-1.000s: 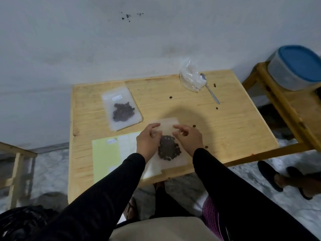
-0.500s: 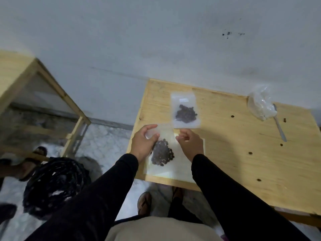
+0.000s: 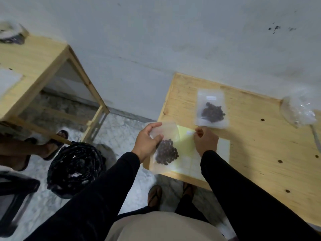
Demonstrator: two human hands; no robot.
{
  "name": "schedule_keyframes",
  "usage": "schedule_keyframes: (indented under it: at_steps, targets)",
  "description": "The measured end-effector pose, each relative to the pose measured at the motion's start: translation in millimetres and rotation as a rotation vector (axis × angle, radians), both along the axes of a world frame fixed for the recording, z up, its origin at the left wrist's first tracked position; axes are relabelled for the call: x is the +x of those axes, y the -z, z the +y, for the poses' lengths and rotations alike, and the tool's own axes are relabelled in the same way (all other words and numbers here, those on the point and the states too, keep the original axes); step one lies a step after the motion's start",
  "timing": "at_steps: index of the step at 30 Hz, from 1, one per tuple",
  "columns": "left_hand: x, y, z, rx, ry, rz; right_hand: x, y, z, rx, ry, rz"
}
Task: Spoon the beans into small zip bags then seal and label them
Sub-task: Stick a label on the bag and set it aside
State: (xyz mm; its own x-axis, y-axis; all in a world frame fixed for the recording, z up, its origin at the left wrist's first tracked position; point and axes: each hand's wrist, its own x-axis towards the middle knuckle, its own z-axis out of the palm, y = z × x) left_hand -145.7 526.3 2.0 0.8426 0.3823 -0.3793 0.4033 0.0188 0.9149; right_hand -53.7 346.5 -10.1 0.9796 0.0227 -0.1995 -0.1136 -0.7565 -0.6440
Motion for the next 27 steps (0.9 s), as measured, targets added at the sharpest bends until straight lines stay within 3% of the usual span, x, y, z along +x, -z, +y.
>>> schedule_keyframes:
  at_steps: [8, 14, 19, 27]
  targets:
    - [22.0, -6.9, -8.0, -0.001, 0.031, -0.042, -3.2, -45.8, 5.7, 0.256, 0.099, -0.102]
    - [40.7, -27.2, -21.4, 0.010, 0.133, -0.116, -8.0, -69.8, 9.3, 0.373, -0.065, -0.213]
    - [44.8, -41.5, -27.2, 0.025, 0.217, -0.162, -8.3, -80.6, 5.6, 0.343, -0.157, -0.188]
    - [44.6, -42.0, -28.4, -0.021, 0.251, -0.181, -10.8, -88.3, 4.5, 0.300, -0.117, -0.177]
